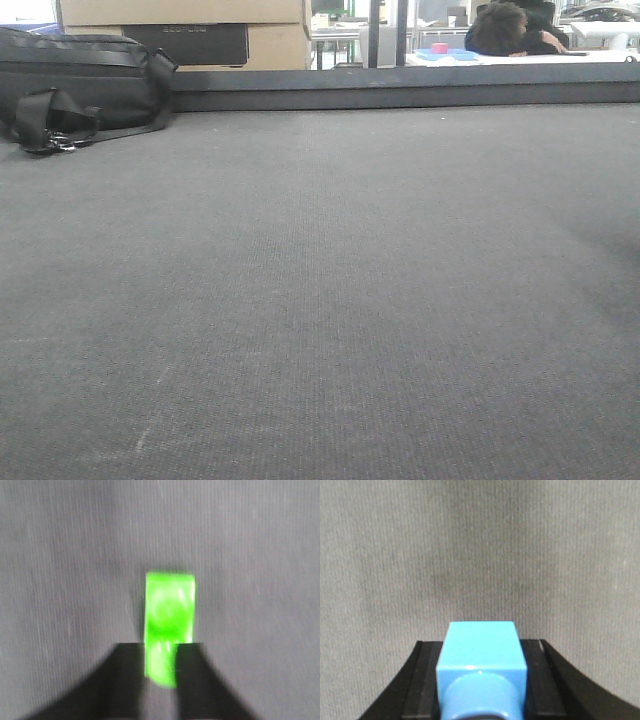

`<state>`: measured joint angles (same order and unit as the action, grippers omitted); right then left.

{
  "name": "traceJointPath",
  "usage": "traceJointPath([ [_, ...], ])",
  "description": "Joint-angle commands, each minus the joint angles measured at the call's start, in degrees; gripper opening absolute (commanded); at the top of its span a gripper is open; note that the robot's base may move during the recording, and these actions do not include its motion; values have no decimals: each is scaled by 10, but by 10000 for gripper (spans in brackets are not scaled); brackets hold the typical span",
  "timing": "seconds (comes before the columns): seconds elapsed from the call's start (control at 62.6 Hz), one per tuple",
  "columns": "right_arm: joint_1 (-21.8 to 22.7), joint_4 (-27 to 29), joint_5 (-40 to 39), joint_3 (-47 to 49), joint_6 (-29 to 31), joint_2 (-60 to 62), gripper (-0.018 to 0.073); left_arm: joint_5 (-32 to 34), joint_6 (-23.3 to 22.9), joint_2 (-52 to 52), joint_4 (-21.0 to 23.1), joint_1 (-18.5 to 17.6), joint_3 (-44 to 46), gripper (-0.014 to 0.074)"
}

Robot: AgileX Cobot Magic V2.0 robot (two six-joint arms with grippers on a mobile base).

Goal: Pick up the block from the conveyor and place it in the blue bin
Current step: 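Lift both held blocks up off the conveyor belt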

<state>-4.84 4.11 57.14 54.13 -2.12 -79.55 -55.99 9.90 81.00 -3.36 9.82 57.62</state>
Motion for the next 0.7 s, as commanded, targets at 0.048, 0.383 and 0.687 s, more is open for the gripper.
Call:
traceJointPath([
  [0.048, 3, -3, -8, 3, 0, 6, -162, 22, 7, 29, 5, 2, 0, 330],
  [0.383, 3, -3, -35, 3, 0, 6, -162, 28, 62, 116, 42, 1, 1, 350],
  [0.687, 3, -3, -35, 3, 0, 6, -162, 28, 62, 136, 42, 1, 6, 142],
])
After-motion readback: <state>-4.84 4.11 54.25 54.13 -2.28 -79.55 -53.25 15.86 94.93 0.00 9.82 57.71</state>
